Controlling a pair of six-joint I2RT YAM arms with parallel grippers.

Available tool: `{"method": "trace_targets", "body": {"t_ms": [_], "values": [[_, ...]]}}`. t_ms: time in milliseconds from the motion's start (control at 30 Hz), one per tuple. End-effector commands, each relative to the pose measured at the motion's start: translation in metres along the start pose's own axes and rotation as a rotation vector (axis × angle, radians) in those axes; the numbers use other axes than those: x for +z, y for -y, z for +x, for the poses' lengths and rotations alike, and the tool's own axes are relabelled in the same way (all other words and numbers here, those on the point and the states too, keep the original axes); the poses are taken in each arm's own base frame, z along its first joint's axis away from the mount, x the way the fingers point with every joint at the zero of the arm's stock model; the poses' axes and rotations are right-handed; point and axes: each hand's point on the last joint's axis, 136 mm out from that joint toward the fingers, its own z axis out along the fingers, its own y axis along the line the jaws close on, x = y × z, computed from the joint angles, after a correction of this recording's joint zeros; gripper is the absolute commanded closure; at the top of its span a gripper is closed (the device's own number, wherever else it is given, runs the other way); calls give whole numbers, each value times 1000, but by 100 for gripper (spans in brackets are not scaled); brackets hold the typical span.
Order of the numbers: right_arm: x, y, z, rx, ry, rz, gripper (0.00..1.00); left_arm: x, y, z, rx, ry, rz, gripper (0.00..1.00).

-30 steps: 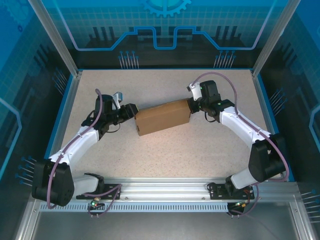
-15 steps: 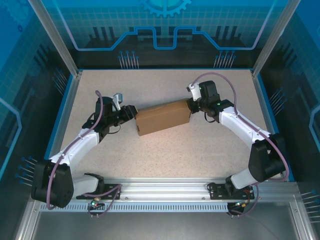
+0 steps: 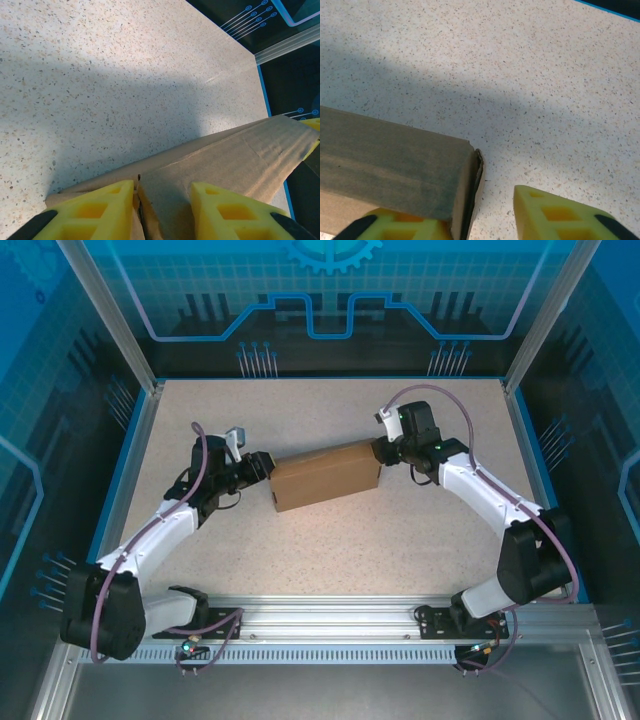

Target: Fold the paper box

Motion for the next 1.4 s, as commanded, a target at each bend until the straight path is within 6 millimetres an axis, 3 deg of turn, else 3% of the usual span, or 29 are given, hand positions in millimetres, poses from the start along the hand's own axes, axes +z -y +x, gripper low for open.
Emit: {"method": "trace_targets", "body": {"t_ms": [0, 233, 500, 633, 833, 1067, 1367], "values": [[-10, -27, 12, -18, -74, -98, 59, 2, -25, 37, -7, -117, -96, 64], [-29, -36, -5, -27, -46, -151, 50, 3, -22, 35, 8, -114, -105, 63], [-47, -28, -33, 4, 9, -184, 42, 5, -21, 36, 17, -120, -109, 63], [-42, -17, -46, 101, 11, -257, 40, 4, -20, 35, 21, -117, -107, 62], [-18, 2, -51, 251, -16, -356, 39, 2, -17, 34, 31, -112, -108, 62], [4, 11, -27, 300, -103, -369, 43, 0, -15, 33, 33, -105, -103, 61], [8, 12, 21, 356, -162, -363, 51, -1, -12, 33, 31, -105, -92, 58]]}}
